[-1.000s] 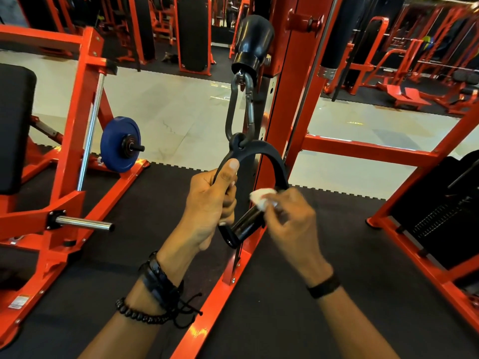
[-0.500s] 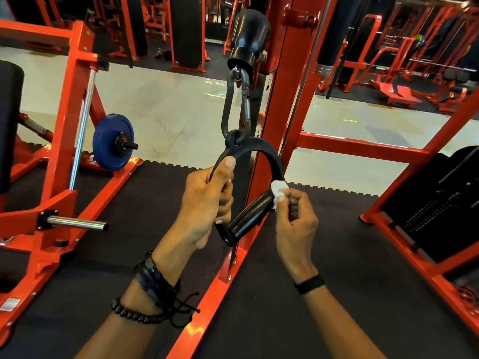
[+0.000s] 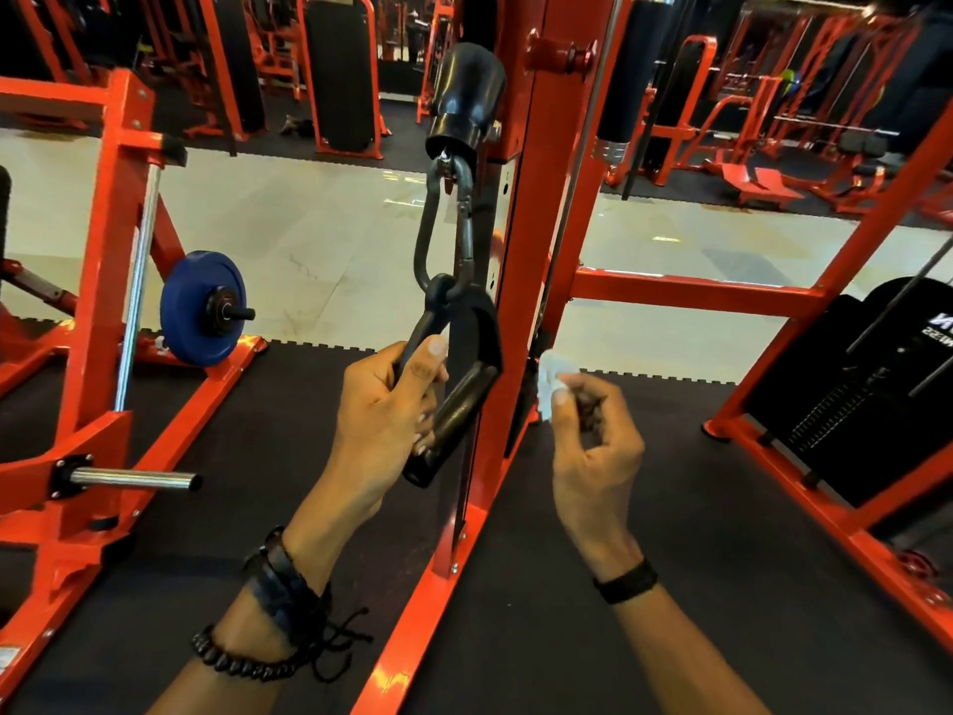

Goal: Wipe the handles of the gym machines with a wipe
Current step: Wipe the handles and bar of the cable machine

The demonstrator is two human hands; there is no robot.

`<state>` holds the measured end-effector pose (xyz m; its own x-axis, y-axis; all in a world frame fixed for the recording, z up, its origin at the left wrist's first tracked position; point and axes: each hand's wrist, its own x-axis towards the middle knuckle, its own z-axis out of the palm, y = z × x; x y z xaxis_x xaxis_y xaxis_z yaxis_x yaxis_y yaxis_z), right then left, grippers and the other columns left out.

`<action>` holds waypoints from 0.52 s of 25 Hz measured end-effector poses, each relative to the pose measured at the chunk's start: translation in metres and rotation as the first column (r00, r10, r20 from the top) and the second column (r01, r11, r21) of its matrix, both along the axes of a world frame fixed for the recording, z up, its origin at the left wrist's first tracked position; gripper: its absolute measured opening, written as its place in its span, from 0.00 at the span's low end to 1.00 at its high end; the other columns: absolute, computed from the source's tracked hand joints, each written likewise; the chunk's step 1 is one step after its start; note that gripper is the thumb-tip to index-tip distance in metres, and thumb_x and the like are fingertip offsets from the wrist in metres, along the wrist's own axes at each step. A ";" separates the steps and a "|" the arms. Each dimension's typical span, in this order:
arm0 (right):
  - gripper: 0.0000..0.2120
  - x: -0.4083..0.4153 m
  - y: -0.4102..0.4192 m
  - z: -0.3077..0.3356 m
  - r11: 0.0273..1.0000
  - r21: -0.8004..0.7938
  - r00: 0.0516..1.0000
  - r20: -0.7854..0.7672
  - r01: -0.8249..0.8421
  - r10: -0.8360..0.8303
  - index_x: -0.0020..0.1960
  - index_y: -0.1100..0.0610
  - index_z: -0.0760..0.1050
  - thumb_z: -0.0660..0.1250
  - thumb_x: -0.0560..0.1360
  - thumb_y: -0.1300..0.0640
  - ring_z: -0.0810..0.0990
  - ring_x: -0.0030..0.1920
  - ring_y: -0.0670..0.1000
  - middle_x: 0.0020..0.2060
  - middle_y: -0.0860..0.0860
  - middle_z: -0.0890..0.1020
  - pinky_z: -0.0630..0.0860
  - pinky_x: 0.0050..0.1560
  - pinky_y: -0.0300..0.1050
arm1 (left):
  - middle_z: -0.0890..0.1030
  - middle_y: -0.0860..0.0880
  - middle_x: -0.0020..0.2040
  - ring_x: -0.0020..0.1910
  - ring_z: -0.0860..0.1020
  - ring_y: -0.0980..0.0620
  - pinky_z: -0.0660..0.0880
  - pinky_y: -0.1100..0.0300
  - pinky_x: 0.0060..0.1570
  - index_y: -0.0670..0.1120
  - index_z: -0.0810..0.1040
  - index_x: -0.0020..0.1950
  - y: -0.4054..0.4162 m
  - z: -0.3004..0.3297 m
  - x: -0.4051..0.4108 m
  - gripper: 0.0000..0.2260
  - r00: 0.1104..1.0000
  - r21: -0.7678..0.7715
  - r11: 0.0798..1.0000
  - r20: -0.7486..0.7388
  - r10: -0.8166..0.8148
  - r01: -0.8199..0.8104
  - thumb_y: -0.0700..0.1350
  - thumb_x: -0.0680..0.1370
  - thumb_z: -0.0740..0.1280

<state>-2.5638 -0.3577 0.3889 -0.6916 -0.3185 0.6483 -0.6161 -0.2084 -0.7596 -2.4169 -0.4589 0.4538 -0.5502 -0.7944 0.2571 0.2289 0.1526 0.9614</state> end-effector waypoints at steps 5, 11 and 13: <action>0.12 -0.039 -0.009 0.032 0.994 -0.067 0.995 -0.053 -0.084 0.081 0.56 0.60 0.77 0.64 0.79 0.53 0.80 0.48 0.46 0.48 0.51 0.81 0.76 0.46 0.32 | 0.79 0.47 0.31 0.29 0.77 0.51 0.75 0.56 0.33 0.44 0.79 0.48 -0.002 0.004 -0.004 0.07 0.929 -0.210 0.924 0.121 0.348 -0.319 0.47 0.80 0.67; 0.09 -0.110 -0.002 0.066 0.964 -0.064 0.948 -0.208 -0.259 0.241 0.56 0.52 0.76 0.67 0.78 0.62 0.79 0.49 0.45 0.47 0.46 0.80 0.77 0.47 0.36 | 0.69 0.34 0.66 0.67 0.69 0.41 0.69 0.52 0.68 0.33 0.68 0.68 0.049 0.020 -0.058 0.26 0.550 -0.605 0.291 -0.300 0.779 -0.741 0.37 0.73 0.71; 0.09 -0.140 0.003 0.081 0.954 -0.060 0.922 -0.281 -0.295 0.267 0.55 0.53 0.77 0.68 0.78 0.64 0.79 0.50 0.46 0.47 0.48 0.79 0.76 0.49 0.37 | 0.71 0.35 0.62 0.66 0.70 0.41 0.67 0.51 0.67 0.31 0.71 0.64 0.071 0.030 -0.100 0.22 0.616 -0.710 0.200 -0.394 0.682 -0.675 0.36 0.71 0.70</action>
